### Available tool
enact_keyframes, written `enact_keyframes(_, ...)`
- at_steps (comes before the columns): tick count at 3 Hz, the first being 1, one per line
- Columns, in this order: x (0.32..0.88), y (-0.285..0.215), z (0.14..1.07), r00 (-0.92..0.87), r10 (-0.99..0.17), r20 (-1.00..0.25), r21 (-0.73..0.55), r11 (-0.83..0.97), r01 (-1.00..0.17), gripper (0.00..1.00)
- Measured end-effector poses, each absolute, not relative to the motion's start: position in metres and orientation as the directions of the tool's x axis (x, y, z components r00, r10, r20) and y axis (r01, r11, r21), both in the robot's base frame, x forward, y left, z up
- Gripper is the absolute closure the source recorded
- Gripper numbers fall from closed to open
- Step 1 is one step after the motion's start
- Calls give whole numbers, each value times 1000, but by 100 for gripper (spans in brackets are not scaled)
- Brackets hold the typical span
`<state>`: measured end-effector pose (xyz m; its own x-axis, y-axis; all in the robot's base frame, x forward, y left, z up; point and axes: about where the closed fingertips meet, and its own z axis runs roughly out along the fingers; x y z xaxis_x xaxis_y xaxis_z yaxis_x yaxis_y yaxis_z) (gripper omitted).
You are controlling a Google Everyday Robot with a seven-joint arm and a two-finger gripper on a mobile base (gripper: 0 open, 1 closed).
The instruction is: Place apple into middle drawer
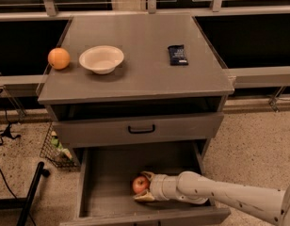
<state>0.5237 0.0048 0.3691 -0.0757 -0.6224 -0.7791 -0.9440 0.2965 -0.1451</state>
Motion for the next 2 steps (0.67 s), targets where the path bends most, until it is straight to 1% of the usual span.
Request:
enact_keyframes(1,524,5,369,-76,-622,-779,-145,296,-944,0)
enact_keyframes(2,524,5,369,-76,-622,-779,-145,296,-944,0)
